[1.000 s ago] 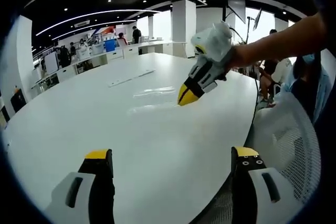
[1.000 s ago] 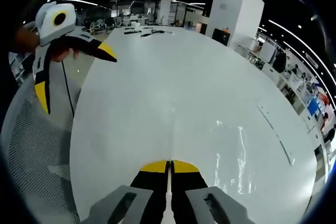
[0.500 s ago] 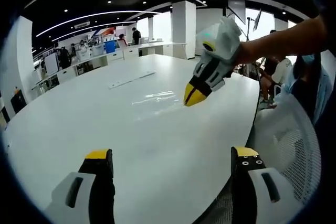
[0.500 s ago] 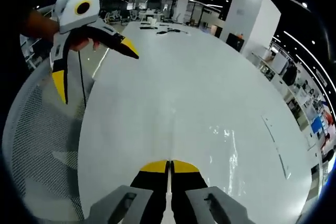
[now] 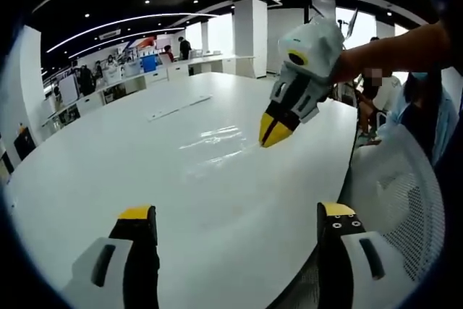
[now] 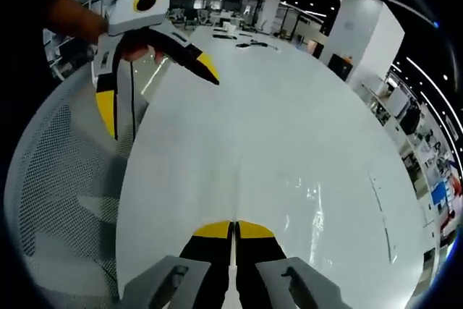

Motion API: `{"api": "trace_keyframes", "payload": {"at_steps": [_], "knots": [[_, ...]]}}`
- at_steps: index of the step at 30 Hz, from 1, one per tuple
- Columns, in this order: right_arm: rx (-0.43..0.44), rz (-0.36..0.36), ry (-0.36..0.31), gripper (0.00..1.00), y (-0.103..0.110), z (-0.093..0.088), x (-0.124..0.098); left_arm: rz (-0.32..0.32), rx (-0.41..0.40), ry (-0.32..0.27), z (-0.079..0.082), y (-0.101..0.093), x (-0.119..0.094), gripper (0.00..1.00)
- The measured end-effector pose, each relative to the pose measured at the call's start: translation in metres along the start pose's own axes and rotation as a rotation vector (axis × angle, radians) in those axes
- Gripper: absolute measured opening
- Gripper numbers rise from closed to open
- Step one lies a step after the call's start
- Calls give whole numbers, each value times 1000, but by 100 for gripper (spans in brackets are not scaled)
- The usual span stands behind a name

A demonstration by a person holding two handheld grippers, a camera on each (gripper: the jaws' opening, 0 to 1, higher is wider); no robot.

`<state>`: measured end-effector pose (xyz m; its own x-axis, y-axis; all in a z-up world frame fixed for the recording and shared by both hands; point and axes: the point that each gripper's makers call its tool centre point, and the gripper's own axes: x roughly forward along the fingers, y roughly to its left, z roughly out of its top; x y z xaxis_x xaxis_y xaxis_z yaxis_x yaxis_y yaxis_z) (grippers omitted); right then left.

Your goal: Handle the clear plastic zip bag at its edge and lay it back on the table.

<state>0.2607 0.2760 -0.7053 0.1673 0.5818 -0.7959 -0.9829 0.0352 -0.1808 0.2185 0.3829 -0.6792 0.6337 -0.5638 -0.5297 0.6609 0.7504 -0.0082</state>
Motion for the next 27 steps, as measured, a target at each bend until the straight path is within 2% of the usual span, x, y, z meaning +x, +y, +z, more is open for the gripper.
{"api": "trace_keyframes", "payload": {"at_steps": [10, 16, 27], "knots": [[-50, 24, -10, 0, 6, 5, -1, -3, 20, 28, -5, 5, 2, 84], [-95, 38, 1, 0, 14, 4, 0, -9, 36, 42, -8, 1, 3, 80], [-114, 83, -22, 0, 31, 10, -4, -31, 83, 70, -15, -3, 5, 71]]}}
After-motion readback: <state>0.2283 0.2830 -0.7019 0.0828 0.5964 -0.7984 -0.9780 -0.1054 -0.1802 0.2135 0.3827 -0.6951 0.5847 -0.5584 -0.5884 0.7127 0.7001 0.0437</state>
